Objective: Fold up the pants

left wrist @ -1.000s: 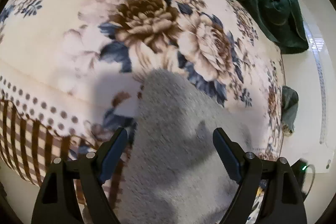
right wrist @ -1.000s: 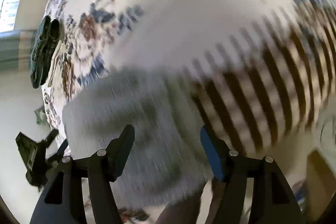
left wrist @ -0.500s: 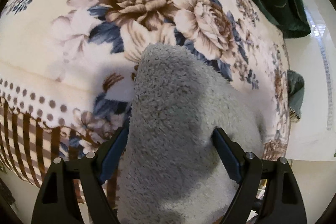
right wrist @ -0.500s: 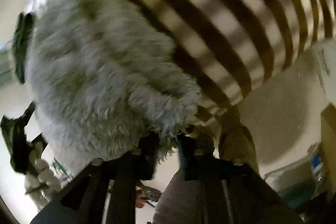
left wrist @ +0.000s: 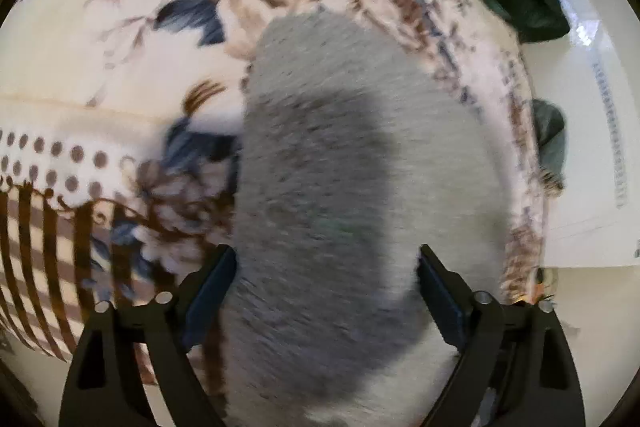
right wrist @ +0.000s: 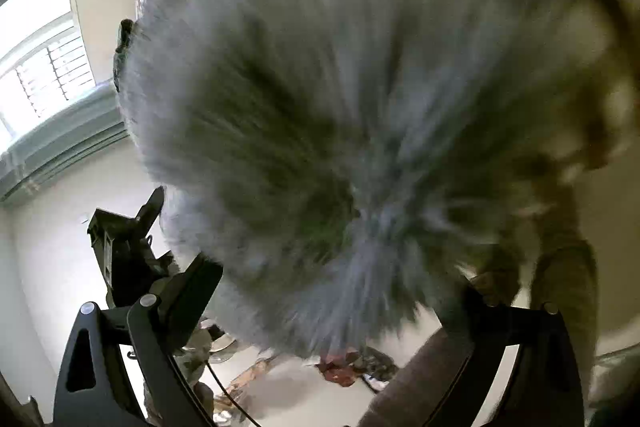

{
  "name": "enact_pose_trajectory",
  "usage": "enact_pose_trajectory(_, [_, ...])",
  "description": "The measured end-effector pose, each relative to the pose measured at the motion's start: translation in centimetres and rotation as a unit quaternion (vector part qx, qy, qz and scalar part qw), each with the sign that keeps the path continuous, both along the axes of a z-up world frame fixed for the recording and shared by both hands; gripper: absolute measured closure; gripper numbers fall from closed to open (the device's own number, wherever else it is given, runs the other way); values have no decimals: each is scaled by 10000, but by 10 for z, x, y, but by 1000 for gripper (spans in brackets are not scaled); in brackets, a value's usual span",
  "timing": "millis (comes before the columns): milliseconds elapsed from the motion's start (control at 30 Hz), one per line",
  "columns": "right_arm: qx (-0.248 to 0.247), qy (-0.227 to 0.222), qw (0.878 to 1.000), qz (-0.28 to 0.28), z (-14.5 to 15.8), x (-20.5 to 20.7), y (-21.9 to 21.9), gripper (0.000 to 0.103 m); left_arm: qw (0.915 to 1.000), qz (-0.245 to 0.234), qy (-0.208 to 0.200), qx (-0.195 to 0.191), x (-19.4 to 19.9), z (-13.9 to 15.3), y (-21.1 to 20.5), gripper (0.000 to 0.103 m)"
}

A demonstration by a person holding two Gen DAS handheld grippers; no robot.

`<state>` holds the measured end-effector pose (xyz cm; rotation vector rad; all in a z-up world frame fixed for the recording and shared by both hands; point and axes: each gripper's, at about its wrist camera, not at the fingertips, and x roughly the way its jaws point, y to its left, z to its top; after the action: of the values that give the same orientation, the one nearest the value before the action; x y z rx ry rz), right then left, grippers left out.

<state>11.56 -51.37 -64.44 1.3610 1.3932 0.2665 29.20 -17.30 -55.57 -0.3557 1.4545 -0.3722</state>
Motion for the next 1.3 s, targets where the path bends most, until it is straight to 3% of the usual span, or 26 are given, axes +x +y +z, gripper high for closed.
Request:
enact_pose_trajectory(133, [200,-279,9988,-346,-2,5,12,5,9993,179,280,-155,7,-22,17,1])
enact_pose_trajectory(233, [307,-665,9959,-535,25,9,18,5,9989,178,331,-279,9,-26,22,1])
enact_pose_trajectory(333, [-41,-957,9951,-260,54,21,25,5,9986,176,319,-377,11,-27,24,1])
enact_pose_trajectory(500, [-992,-507,9935,234,39,32,26,5,9975,154,417,-556,13,-33,23,1])
enact_pose_trajectory(633, [-680,-542,9962,39,24,30,28,3,9971,104,427,-623,14,-35,19,1])
enact_pose_trajectory(767, [-570,-710,9955,-276,31,20,30,6,9935,272,557,-952,14,-41,21,1])
enact_pose_trajectory(833, [-567,-797,9944,-409,39,13,34,28,9905,366,609,-1175,11,-42,23,6])
enact_pose_trajectory(867, [-666,-799,9936,-430,45,10,37,31,9899,359,552,-1253,10,-40,23,12])
enact_pose_trajectory(900, [-719,-820,9930,-447,49,9,39,38,9891,330,469,-1355,9,-35,23,30])
enact_pose_trajectory(1033, [-1053,-938,9892,-401,80,6,50,50,9888,275,164,-1456,6,-11,22,51])
enact_pose_trajectory(1200, [-1307,-1177,9840,-268,126,-7,64,54,9859,433,-66,-1618,6,24,29,54])
enact_pose_trajectory(1300, [-1402,-1438,9795,-155,161,-7,40,56,9835,542,-255,-1709,12,54,36,54])
